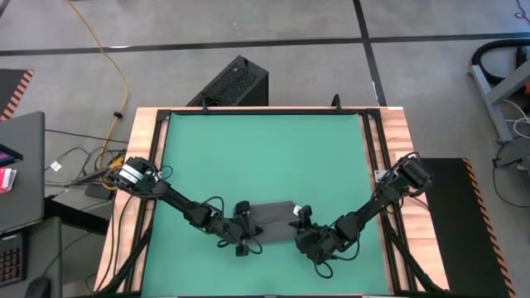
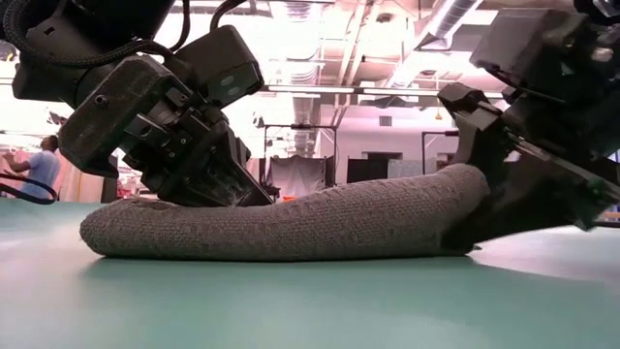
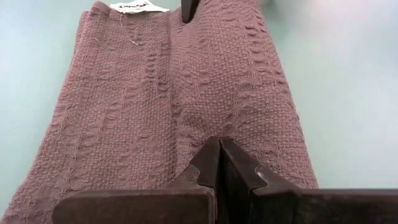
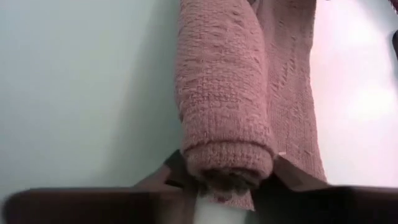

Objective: Roll towel
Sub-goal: Roll the gray towel

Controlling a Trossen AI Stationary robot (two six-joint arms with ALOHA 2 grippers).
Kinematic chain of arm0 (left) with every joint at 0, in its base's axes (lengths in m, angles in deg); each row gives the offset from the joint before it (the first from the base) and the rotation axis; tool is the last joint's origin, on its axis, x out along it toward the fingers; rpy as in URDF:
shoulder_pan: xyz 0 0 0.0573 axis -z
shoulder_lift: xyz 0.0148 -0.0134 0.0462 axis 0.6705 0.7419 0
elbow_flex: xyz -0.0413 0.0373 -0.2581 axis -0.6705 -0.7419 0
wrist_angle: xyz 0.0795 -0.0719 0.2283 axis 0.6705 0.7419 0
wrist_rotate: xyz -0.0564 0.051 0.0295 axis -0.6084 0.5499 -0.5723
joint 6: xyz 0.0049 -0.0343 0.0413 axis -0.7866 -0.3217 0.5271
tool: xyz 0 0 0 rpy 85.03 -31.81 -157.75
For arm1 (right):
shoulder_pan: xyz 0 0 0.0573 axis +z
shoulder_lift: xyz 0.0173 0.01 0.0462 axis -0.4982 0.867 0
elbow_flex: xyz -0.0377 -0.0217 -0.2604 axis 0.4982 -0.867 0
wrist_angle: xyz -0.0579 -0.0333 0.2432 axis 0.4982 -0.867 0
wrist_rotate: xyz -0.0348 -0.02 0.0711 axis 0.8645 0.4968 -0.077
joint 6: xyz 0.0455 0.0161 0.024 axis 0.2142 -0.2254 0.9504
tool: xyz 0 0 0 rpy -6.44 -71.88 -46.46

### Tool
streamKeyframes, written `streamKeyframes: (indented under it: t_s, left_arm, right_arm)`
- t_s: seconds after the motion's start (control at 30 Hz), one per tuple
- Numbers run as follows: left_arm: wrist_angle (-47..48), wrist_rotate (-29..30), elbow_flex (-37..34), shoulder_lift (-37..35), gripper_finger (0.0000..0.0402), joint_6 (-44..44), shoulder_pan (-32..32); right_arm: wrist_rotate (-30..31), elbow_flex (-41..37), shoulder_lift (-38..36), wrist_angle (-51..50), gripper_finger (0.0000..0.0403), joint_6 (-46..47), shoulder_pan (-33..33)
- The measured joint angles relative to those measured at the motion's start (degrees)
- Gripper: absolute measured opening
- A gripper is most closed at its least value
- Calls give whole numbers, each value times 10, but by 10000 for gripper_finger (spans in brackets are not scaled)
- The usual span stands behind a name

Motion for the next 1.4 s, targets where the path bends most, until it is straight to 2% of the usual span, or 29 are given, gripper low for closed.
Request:
streamKeyframes:
  t_s: [0.1,0.27,0.4,0.57,0.73,0.77,0.9,1.03,1.27,1.4]
  left_arm:
    - [-10,-8,-1,0,0,-11,0]
    - [-39,-17,-3,-13,0,-25,0]
    - [-27,2,-4,-65,0,3,3]
    - [57,77,-3,-123,0,2,7]
    - [168,227,-2,-134,0,-21,58]
    - [177,242,-5,-132,0,-29,67]
    - [115,258,-18,-115,0,-29,108]
    - [80,304,-18,-102,0,0,140]
    - [84,280,-45,-99,0,-12,128]
    - [36,229,-65,-99,0,-2,106]
  right_arm:
    - [1,0,0,-1,93,9,-1]
    - [0,0,0,-5,93,32,1]
    - [-17,0,-1,-18,93,83,1]
    - [-21,1,-3,-22,93,110,2]
    - [-33,1,-6,-24,93,115,1]
    - [-37,1,-6,-24,93,115,0]
    - [-44,1,-6,-25,93,115,-6]
    - [-47,1,-6,-26,93,115,-10]
    - [-55,1,-6,-27,93,115,-11]
    - [-59,1,-6,-28,93,116,-11]
